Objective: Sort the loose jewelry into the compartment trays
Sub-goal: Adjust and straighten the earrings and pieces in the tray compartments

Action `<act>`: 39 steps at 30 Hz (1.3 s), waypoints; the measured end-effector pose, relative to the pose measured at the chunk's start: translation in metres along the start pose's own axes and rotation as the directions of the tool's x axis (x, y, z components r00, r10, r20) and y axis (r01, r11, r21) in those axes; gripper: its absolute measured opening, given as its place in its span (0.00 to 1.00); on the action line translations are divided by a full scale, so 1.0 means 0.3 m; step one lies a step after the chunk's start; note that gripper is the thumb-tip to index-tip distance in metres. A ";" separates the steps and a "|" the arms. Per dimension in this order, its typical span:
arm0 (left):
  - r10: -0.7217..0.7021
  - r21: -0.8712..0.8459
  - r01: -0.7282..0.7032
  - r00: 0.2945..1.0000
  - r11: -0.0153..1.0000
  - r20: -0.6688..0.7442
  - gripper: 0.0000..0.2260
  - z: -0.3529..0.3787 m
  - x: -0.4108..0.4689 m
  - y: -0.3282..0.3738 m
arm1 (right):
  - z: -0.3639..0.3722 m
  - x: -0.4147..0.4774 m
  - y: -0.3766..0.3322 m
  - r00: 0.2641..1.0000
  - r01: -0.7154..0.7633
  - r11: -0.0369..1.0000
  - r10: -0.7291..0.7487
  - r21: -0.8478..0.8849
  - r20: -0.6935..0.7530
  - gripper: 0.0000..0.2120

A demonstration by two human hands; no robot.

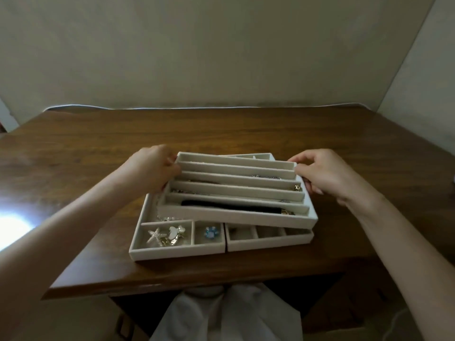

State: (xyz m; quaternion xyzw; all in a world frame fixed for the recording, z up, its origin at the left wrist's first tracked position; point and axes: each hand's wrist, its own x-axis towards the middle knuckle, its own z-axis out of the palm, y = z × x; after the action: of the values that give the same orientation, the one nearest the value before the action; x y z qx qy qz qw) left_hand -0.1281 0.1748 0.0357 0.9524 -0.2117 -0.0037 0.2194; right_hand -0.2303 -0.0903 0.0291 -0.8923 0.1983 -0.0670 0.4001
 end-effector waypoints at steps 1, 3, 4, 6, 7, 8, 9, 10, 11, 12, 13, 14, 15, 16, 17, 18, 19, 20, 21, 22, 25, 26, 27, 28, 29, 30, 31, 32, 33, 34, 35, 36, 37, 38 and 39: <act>0.037 0.033 -0.037 0.999 0.999 -0.007 0.11 -0.005 0.037 0.031 | -0.019 -0.002 0.009 0.999 -0.020 1.000 0.020 0.011 -0.024 0.10; 0.106 0.086 -0.104 0.994 0.991 -0.014 0.13 -0.009 0.123 0.099 | -0.057 -0.007 0.035 0.995 -0.066 0.996 0.070 0.059 -0.071 0.10; 0.137 0.114 -0.135 0.990 0.984 -0.013 0.13 -0.005 0.169 0.135 | -0.074 -0.010 0.052 0.991 -0.087 0.992 0.096 0.094 -0.097 0.10; 0.197 0.167 -0.192 0.980 0.967 -0.012 0.15 0.020 0.258 0.206 | -0.105 -0.012 0.088 0.975 -0.122 0.977 0.151 0.175 -0.162 0.09; 0.225 0.194 -0.220 0.974 0.956 -0.005 0.15 0.040 0.299 0.239 | -0.118 -0.011 0.108 0.963 -0.137 0.966 0.182 0.218 -0.200 0.09; 0.254 0.217 -0.251 0.967 0.944 0.012 0.15 0.064 0.339 0.267 | -0.129 -0.008 0.128 0.947 -0.150 0.954 0.214 0.259 -0.239 0.08; 0.283 0.232 -0.283 0.958 0.930 0.037 0.15 0.090 0.376 0.291 | -0.138 -0.006 0.147 0.931 -0.158 0.943 0.241 0.294 -0.274 0.08; 0.306 0.239 -0.312 0.950 0.919 0.066 0.14 0.118 0.411 0.314 | -0.146 -0.004 0.166 0.916 -0.157 0.933 0.260 0.325 -0.304 0.07; 0.324 0.239 -0.336 0.942 0.911 0.092 0.14 0.143 0.443 0.335 | -0.154 -0.003 0.181 0.905 -0.147 0.925 0.269 0.352 -0.329 0.07; 0.340 0.233 -0.357 0.934 0.904 0.111 0.14 0.166 0.473 0.355 | -0.161 -0.002 0.194 0.896 -0.136 0.919 0.273 0.371 -0.350 0.07; 0.355 0.226 -0.374 0.927 0.899 0.122 0.14 0.186 0.499 0.376 | -0.169 -0.003 0.203 0.887 -0.130 0.915 0.280 0.382 -0.368 0.07; 0.367 0.218 -0.387 0.921 0.896 0.128 0.14 0.203 0.523 0.397 | -0.179 -0.005 0.210 0.876 -0.131 0.912 0.290 0.388 -0.384 0.07; 0.378 0.209 -0.399 0.916 0.893 0.130 0.14 0.219 0.545 0.418 | -0.188 -0.007 0.215 0.868 -0.138 0.910 0.302 0.392 -0.395 0.07; 0.388 0.201 -0.409 0.912 0.890 0.135 0.14 0.235 0.566 0.440 | -0.198 -0.010 0.221 0.861 -0.145 0.907 0.313 0.395 -0.402 0.07; 0.400 0.195 -0.420 0.906 0.886 0.138 0.14 0.249 0.585 0.462 | -0.209 -0.012 0.229 0.855 -0.153 0.904 0.323 0.400 -0.405 0.07; 0.411 0.189 -0.432 0.901 0.882 0.141 0.13 0.264 0.604 0.482 | -0.218 -0.014 0.237 0.851 -0.161 0.899 0.335 0.407 -0.405 0.07; 0.427 0.184 -0.447 0.894 0.876 0.140 0.13 0.277 0.619 0.502 | -0.226 -0.018 0.245 0.847 -0.172 0.893 0.350 0.415 -0.401 0.07; 0.443 0.178 -0.463 0.886 0.869 0.139 0.13 0.291 0.631 0.521 | -0.232 -0.023 0.255 0.844 -0.184 0.886 0.365 0.426 -0.394 0.08; 0.461 0.171 -0.479 0.877 0.861 0.139 0.13 0.306 0.641 0.539 | -0.236 -0.030 0.263 0.841 -0.197 0.876 0.382 0.440 -0.383 0.08; 0.474 0.167 -0.493 0.869 0.854 0.143 0.13 0.320 0.647 0.555 | -0.236 -0.039 0.271 0.840 -0.212 0.864 0.399 0.456 -0.366 0.08; 0.499 0.167 -0.527 0.847 0.833 0.182 0.13 0.372 0.655 0.589 | -0.228 -0.067 0.294 0.844 -0.250 0.833 0.437 0.493 -0.310 0.09; 0.507 0.166 -0.538 0.839 0.827 0.198 0.13 0.390 0.656 0.595 | -0.227 -0.072 0.303 0.841 -0.255 0.830 0.443 0.496 -0.310 0.10; 0.512 0.159 -0.545 0.834 0.823 0.206 0.13 0.405 0.656 0.599 | -0.228 -0.074 0.311 0.836 -0.256 0.834 0.445 0.489 -0.322 0.10; 0.514 0.147 -0.546 0.832 0.825 0.208 0.13 0.416 0.655 0.602 | -0.233 -0.072 0.319 0.827 -0.257 0.843 0.444 0.472 -0.344 0.10; 0.516 0.133 -0.546 0.832 0.827 0.205 0.13 0.424 0.653 0.607 | -0.242 -0.067 0.327 0.816 -0.259 0.856 0.442 0.447 -0.374 0.10; 0.518 0.122 -0.546 0.832 0.829 0.198 0.13 0.428 0.651 0.612 | -0.254 -0.057 0.335 0.803 -0.262 0.870 0.437 0.419 -0.405 0.10; 0.521 0.114 -0.546 0.832 0.830 0.190 0.13 0.430 0.650 0.618 | -0.269 -0.045 0.342 0.792 -0.262 0.883 0.428 0.390 -0.435 0.09; 0.520 0.112 -0.543 0.834 0.832 0.187 0.14 0.432 0.650 0.626 | -0.285 -0.030 0.351 0.785 -0.261 0.894 0.416 0.364 -0.459 0.09; 0.515 0.114 -0.540 0.836 0.834 0.189 0.14 0.437 0.651 0.633 | -0.301 -0.014 0.360 0.779 -0.264 0.902 0.409 0.342 -0.475 0.09; 0.506 0.121 -0.533 0.840 0.837 0.196 0.14 0.446 0.654 0.640 | -0.315 0.003 0.369 0.773 -0.279 0.905 0.411 0.322 -0.484 0.09; 0.497 0.128 -0.527 0.843 0.840 0.205 0.14 0.458 0.657 0.648 | -0.326 0.019 0.377 0.766 -0.302 0.902 0.422 0.308 -0.485 0.09; 0.485 0.132 -0.517 0.848 0.845 0.215 0.14 0.474 0.662 0.655 | -0.332 0.033 0.386 0.760 -0.328 0.895 0.440 0.302 -0.479 0.09; 0.475 0.130 -0.508 0.852 0.851 0.222 0.14 0.488 0.667 0.658 | -0.333 0.048 0.396 0.757 -0.351 0.887 0.458 0.301 -0.467 0.09; 0.464 0.124 -0.499 0.856 0.858 0.228 0.13 0.502 0.672 0.660 | -0.331 0.062 0.409 0.755 -0.374 0.879 0.474 0.297 -0.452 0.09; 0.457 0.118 -0.491 0.859 0.863 0.231 0.13 0.512 0.676 0.661 | -0.328 0.074 0.422 0.756 -0.395 0.872 0.488 0.289 -0.436 0.10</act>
State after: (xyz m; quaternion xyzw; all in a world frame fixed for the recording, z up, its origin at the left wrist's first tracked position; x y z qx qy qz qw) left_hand -0.0385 -0.1326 -0.0027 0.8809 -0.4601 -0.0245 0.1081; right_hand -0.2754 -0.2430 0.0006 -0.7323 0.4928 -0.2145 0.4182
